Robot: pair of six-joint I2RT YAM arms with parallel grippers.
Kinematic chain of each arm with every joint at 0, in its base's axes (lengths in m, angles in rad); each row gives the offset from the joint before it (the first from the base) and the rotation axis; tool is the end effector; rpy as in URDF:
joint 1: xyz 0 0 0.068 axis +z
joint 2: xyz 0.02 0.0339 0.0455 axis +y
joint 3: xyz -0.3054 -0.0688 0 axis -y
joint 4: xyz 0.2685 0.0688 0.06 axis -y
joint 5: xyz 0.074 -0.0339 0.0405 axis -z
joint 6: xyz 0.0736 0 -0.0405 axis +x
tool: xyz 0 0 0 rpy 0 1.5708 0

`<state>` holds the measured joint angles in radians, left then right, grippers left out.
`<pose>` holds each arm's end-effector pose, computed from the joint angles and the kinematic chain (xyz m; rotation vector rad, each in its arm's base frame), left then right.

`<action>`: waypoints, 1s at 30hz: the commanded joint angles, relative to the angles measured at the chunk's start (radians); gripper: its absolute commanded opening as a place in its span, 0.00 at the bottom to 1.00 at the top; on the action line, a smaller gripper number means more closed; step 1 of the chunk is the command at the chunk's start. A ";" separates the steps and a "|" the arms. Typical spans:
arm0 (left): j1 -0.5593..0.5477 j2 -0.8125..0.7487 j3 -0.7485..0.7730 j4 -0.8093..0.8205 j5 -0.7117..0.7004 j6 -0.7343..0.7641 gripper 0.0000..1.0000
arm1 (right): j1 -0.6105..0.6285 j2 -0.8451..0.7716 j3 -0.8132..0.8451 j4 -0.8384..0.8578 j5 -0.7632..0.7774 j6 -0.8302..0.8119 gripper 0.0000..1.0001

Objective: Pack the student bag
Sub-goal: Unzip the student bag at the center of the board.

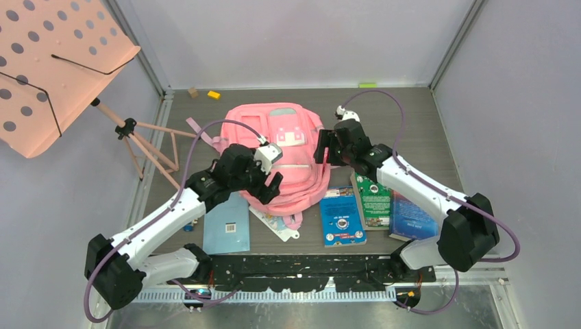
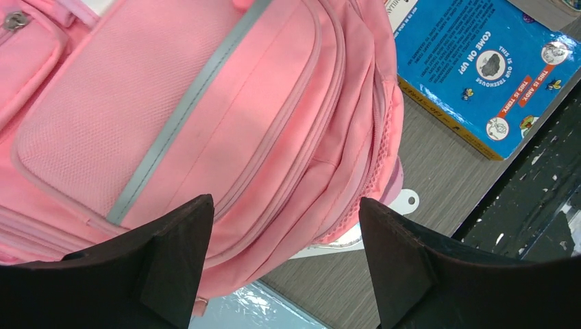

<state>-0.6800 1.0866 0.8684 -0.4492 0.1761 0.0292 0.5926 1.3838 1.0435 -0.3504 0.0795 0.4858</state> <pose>0.2003 -0.1785 0.2936 0.8838 2.1055 -0.5447 0.2935 0.1906 0.2866 -0.0799 2.3034 0.4785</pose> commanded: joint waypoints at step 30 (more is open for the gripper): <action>-0.151 0.119 0.050 -0.055 -0.118 -0.035 0.64 | 0.387 -0.026 -0.197 0.055 0.313 0.697 0.67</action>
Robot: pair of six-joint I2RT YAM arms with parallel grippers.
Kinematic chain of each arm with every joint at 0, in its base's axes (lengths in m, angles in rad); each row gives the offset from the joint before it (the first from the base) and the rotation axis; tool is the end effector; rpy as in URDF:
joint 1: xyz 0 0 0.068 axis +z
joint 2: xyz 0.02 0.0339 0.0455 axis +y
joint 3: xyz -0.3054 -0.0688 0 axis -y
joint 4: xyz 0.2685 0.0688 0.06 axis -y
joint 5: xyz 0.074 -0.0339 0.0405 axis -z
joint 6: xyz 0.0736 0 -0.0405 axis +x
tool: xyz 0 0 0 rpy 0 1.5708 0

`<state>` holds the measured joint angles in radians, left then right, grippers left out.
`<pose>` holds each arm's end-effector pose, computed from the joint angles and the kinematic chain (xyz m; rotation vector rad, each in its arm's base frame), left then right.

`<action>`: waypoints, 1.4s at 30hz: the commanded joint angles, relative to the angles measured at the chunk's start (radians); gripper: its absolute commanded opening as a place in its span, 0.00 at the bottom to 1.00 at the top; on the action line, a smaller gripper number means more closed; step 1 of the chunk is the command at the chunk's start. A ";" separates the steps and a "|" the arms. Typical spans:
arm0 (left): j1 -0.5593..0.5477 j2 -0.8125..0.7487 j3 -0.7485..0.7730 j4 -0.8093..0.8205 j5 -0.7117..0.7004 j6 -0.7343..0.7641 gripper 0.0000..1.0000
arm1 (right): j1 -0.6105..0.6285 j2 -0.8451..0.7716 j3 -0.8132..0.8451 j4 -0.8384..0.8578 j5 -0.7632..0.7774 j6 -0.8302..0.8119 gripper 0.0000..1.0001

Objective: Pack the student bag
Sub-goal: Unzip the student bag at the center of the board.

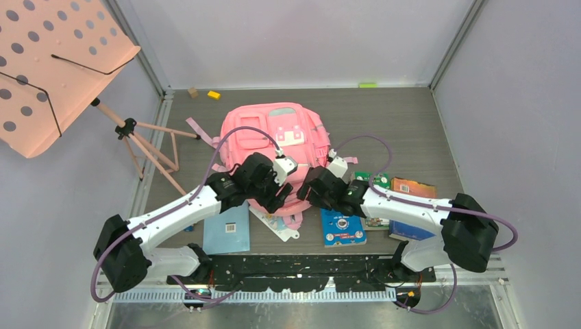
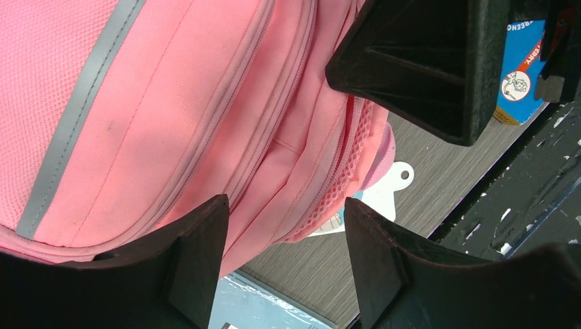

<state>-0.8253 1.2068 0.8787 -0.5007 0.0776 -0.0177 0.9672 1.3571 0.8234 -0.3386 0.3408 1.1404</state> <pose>0.1887 -0.2128 0.2605 0.9978 2.2410 -0.4773 0.1957 0.2405 0.2172 0.3651 2.4293 0.5677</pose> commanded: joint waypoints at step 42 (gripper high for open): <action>-0.080 0.057 0.009 0.091 -0.521 -0.049 0.47 | 0.073 0.025 -0.197 0.101 0.069 0.156 0.01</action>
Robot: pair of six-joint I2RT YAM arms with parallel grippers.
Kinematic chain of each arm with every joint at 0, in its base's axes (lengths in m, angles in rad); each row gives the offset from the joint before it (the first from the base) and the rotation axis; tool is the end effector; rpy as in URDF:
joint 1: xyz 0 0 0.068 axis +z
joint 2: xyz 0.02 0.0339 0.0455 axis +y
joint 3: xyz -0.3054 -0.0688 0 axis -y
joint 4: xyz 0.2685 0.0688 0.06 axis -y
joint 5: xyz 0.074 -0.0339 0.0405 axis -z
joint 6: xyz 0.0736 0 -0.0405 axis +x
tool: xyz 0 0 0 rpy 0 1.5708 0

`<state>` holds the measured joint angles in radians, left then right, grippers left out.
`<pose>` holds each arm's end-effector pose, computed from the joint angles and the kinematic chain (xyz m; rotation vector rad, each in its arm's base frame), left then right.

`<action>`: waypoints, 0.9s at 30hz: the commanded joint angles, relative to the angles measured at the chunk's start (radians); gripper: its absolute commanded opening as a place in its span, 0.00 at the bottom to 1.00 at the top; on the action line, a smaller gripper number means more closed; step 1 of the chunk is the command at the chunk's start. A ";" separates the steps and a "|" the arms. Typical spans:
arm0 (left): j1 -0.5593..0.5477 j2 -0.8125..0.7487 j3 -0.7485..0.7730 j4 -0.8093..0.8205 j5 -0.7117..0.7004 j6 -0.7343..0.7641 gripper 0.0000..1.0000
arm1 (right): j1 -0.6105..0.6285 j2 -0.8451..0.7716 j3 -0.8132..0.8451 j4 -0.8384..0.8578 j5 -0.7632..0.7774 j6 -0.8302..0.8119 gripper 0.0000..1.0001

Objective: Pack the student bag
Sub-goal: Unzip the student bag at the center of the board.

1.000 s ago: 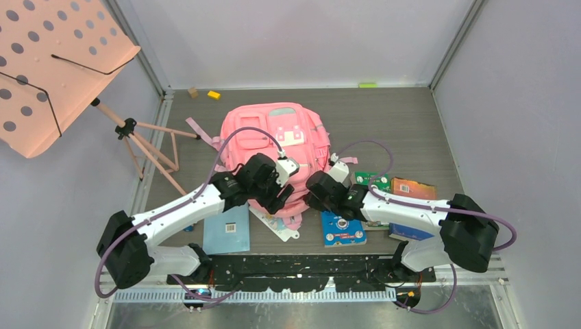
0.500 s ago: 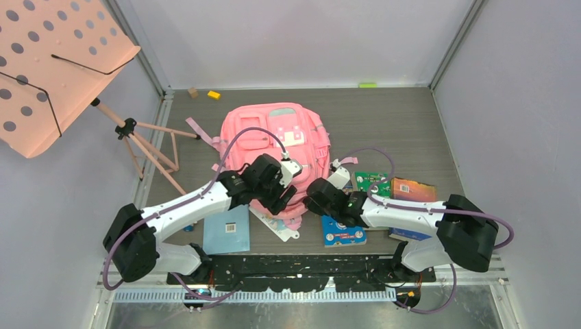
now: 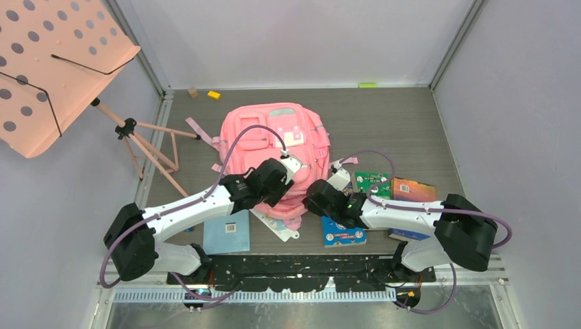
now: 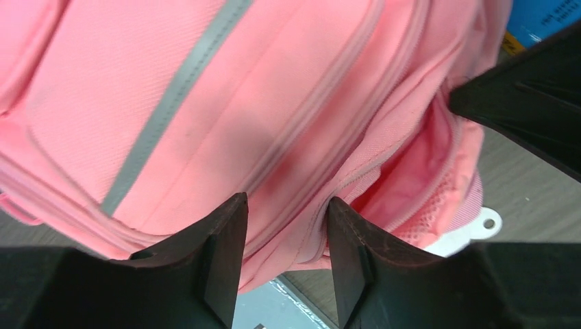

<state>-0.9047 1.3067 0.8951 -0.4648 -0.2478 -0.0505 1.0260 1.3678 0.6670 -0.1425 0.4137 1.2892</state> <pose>0.2017 -0.2274 0.2442 0.9007 2.2415 -0.1345 0.1789 0.2381 0.1798 0.5069 2.3631 0.6370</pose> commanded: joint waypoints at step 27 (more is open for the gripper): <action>-0.152 0.123 -0.004 0.035 -0.240 -0.072 0.02 | 0.014 -0.032 -0.077 -0.054 0.018 0.004 0.01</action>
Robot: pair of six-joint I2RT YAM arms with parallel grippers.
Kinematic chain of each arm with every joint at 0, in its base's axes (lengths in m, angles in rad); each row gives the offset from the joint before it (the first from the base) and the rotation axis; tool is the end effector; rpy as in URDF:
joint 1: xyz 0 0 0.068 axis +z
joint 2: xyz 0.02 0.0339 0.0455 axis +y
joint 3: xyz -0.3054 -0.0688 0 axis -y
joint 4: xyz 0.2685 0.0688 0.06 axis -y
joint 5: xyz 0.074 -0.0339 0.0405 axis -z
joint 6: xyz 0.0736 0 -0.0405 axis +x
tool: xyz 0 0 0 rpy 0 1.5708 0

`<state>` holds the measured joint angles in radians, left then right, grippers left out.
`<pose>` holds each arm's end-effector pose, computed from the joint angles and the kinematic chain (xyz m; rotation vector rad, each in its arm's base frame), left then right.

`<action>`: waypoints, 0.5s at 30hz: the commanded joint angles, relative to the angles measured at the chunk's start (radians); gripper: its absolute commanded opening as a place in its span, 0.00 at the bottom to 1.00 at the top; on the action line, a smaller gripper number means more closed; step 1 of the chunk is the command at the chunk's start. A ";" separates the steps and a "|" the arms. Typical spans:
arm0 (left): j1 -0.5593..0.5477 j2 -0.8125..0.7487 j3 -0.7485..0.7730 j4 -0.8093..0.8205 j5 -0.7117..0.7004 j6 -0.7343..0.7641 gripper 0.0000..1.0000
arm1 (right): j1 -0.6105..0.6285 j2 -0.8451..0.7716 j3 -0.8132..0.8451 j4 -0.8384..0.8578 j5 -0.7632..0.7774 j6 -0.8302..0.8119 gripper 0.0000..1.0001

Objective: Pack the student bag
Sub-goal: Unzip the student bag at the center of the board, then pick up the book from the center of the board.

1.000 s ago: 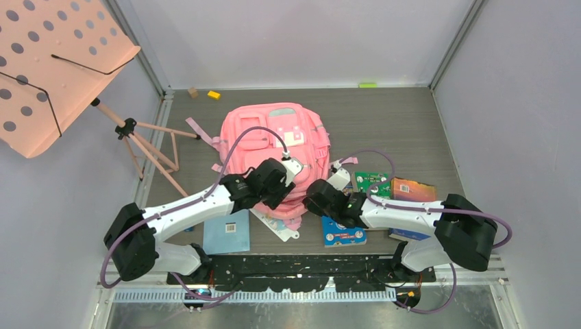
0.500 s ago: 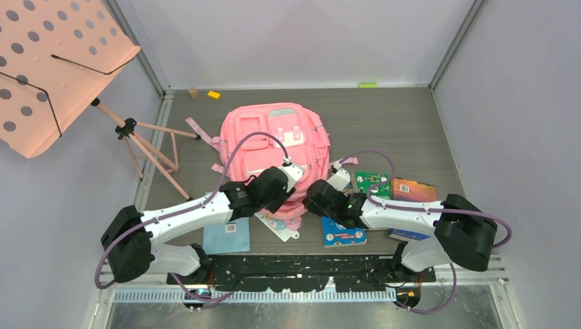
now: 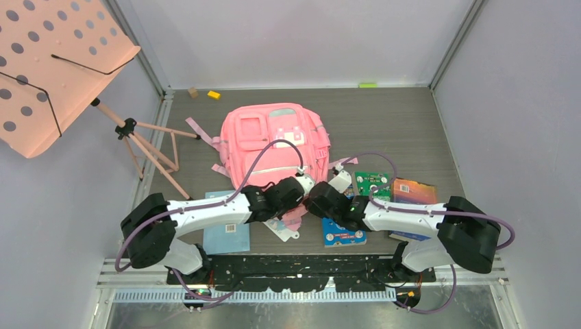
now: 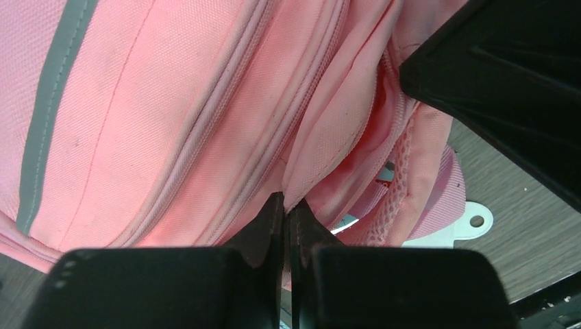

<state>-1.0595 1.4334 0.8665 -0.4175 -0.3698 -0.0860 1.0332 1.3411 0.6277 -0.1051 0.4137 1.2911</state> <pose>0.1777 -0.2624 0.2036 1.0263 2.2359 -0.0158 0.1736 0.2334 0.1773 0.5048 2.3492 0.6682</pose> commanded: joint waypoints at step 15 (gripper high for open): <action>0.131 -0.180 0.235 0.197 -0.350 0.244 0.00 | 0.007 -0.047 0.086 -0.211 0.214 -0.173 0.01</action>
<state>-1.0225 1.2964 1.0183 -0.3855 -0.6174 0.0536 1.0370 1.3071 0.6449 -0.1600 0.4847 1.2255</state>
